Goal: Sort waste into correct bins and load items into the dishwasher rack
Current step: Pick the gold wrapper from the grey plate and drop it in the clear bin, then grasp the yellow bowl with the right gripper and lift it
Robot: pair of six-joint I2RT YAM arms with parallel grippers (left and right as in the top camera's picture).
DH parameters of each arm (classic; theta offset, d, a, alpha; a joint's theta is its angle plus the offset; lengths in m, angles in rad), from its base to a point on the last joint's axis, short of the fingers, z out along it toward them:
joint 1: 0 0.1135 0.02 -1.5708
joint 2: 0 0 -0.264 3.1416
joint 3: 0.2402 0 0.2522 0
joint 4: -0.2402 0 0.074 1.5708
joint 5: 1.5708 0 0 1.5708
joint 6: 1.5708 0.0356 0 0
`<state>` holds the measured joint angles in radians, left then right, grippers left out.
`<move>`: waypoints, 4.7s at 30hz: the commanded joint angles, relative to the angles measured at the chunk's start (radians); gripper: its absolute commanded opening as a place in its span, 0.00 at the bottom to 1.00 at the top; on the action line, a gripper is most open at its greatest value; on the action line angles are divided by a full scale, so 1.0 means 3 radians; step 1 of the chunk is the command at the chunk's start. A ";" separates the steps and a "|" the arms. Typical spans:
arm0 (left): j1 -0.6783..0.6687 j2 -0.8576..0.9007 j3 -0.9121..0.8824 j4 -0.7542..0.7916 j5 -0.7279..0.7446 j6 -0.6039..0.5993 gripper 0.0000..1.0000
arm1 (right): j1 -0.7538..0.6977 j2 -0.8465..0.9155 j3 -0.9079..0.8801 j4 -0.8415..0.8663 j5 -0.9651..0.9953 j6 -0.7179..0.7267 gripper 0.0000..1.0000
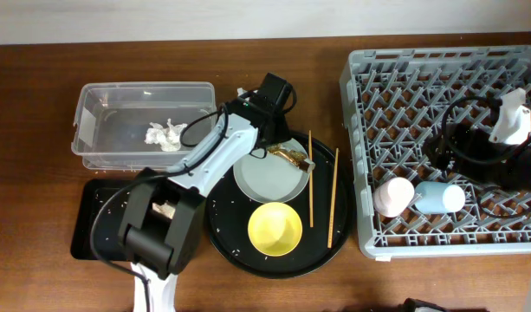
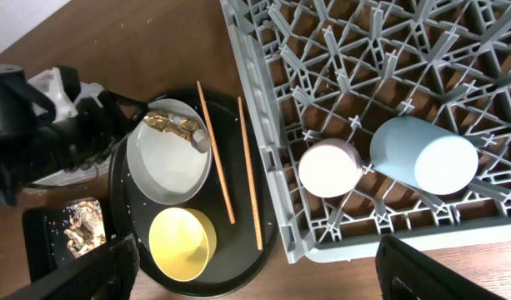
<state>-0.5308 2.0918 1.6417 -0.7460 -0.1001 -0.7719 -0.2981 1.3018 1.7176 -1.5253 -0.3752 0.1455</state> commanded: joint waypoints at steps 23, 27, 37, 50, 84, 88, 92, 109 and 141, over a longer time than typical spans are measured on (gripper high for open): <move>0.1265 -0.0278 0.1249 -0.1446 -0.0861 0.0753 0.51 | 0.0170 0.0003 -0.0009 -0.0027 0.0041 -0.0033 0.90; 0.1362 -0.0379 0.1740 -0.1848 -0.0548 0.1236 0.99 | 0.0170 0.0003 -0.0009 -0.0027 0.0042 -0.0034 0.90; 0.0918 -0.1696 0.2482 -0.2869 0.0113 0.2191 0.99 | 0.0170 0.0003 -0.0009 -0.0028 0.0043 -0.0034 0.98; 0.0905 -0.2186 0.2476 -0.3138 0.0080 0.2193 0.99 | 0.0170 0.0003 -0.0009 -0.0028 0.0043 -0.0034 0.98; 0.0905 -0.6952 -0.5244 0.2289 0.0402 0.2992 0.99 | 0.0170 0.0003 -0.0009 -0.0028 0.0043 -0.0034 0.98; 0.0905 -0.6957 -0.5444 0.2435 0.0408 0.2992 0.99 | 0.0170 0.0003 -0.0009 -0.0028 0.0043 -0.0034 0.98; 0.0905 -0.6956 -0.5444 0.2232 0.0409 0.2992 1.00 | 0.0170 0.0003 -0.0009 -0.0028 0.0043 -0.0034 0.98; 0.0905 -0.6940 -0.5442 0.2214 0.0401 0.2992 0.99 | 0.0165 0.0003 -0.0009 0.0422 -0.0237 0.0354 0.98; 0.0905 -0.6939 -0.5441 0.2214 0.0401 0.2992 1.00 | 0.2993 0.0593 -0.2338 0.2246 0.0629 0.1532 0.04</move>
<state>-0.2562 0.0147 0.0128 -0.0784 0.0124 0.1127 0.6083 1.6165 0.9409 -0.8330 -0.2569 0.6666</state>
